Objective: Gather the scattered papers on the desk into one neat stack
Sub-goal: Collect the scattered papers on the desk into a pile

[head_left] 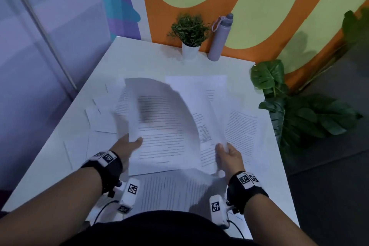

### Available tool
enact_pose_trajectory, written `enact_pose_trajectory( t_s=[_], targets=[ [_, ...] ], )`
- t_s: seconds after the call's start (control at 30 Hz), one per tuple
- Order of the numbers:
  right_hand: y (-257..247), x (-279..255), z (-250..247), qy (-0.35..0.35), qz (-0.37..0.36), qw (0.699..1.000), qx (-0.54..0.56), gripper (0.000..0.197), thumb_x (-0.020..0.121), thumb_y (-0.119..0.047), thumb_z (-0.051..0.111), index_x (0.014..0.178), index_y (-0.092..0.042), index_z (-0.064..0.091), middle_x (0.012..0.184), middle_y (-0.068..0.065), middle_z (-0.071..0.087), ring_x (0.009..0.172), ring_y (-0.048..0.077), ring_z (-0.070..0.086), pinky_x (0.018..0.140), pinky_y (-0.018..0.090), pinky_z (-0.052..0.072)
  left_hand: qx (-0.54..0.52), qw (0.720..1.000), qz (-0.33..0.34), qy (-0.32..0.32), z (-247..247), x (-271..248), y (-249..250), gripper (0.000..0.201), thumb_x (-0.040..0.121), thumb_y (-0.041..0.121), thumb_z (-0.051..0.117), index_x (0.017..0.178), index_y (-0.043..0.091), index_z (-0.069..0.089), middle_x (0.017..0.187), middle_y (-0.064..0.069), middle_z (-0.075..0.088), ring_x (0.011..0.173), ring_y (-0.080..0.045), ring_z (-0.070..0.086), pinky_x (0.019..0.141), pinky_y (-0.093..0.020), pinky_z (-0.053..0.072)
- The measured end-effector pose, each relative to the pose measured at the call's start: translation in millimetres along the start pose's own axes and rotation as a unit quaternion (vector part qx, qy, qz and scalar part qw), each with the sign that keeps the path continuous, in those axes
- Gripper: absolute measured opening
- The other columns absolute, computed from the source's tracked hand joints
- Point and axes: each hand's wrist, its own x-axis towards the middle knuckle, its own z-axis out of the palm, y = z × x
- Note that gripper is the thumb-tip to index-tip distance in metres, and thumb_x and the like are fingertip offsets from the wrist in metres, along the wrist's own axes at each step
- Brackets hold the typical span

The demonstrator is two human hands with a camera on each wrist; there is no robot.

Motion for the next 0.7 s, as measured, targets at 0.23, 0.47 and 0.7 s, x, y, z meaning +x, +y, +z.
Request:
enact_pose_trajectory(
  t_s=[0.23, 0.47, 0.7],
  targets=[
    [2.8, -11.6, 12.8, -0.103, 0.052, 0.993, 0.037, 0.013, 0.094, -0.018, 0.058, 0.093, -0.011, 0.070, 0.093, 0.014, 0.072, 0.084, 0.028, 0.065, 0.081, 0.041, 0.053, 0.051, 0.998, 0.006, -0.023, 23.8, 4.9, -7.4, 0.028, 0.090, 0.018, 0.060, 0.118, 0.016, 0.054, 0.122, -0.007, 0.060, 0.114, -0.026, 0.054, 0.106, -0.041, 0.037],
    [-11.9, 7.6, 15.8, -0.153, 0.048, 0.985, -0.065, 0.074, 0.079, -0.062, 0.062, 0.137, -0.020, 0.047, 0.141, -0.007, 0.047, 0.131, 0.021, 0.046, 0.112, 0.045, 0.037, 0.205, 0.967, 0.131, 0.076, 38.0, 3.7, 14.4, 0.026, 0.087, 0.020, 0.062, 0.107, 0.015, 0.046, 0.099, 0.003, 0.058, 0.091, -0.018, 0.057, 0.081, -0.027, 0.043],
    [-15.0, 29.1, 20.6, 0.016, -0.012, 0.999, -0.047, 0.059, 0.079, -0.032, 0.065, 0.130, -0.007, 0.050, 0.133, 0.009, 0.058, 0.124, 0.028, 0.054, 0.107, 0.044, 0.043, 0.288, 0.947, 0.137, 0.044, 11.7, 29.9, 7.9, 0.056, 0.091, 0.028, 0.055, 0.140, 0.015, 0.030, 0.140, -0.007, 0.042, 0.129, -0.024, 0.043, 0.110, -0.038, 0.033]
  ],
)
